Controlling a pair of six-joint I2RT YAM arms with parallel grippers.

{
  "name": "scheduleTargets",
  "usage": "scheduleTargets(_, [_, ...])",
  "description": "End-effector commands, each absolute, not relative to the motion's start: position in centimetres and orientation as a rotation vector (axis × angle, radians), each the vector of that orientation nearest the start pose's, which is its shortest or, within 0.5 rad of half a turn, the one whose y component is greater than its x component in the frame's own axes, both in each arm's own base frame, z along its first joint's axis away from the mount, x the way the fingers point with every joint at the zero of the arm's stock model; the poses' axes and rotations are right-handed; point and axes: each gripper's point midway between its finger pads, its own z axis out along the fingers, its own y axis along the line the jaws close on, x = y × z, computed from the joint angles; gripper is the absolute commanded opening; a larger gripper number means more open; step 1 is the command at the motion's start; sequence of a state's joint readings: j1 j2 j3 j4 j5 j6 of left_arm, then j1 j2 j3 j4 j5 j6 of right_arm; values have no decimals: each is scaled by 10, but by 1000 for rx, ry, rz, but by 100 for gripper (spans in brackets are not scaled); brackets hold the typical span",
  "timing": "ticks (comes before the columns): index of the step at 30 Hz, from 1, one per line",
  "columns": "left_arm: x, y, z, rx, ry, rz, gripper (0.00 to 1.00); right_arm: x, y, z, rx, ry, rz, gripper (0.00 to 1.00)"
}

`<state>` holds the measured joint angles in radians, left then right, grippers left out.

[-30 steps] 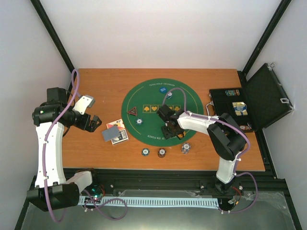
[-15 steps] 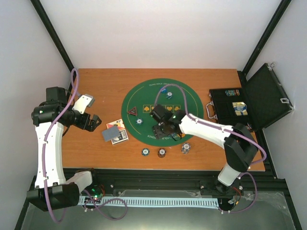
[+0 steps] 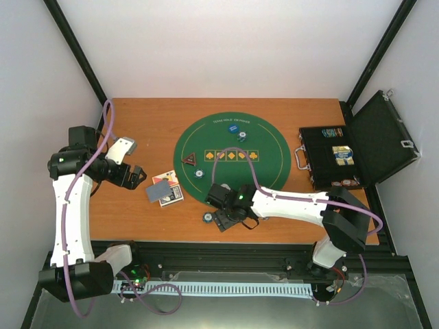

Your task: Distribute texas hold em gaming equipment

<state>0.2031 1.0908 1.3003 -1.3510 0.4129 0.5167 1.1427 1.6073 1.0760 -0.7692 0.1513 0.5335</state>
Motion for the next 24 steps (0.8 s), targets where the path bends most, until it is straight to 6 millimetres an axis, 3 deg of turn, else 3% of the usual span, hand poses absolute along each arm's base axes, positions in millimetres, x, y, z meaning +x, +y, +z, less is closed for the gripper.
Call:
scheduleTargets(1, [233, -24, 251, 524, 2500, -305, 100, 162, 290, 64, -764, 2731, 132, 83])
scheduleTargets(10, [236, -23, 253, 527, 2492, -298, 100, 160, 293, 46, -801, 2756, 106, 73])
scheduleTargets(24, [230, -24, 254, 543, 2485, -283, 100, 162, 294, 46, -799, 2746, 103, 55])
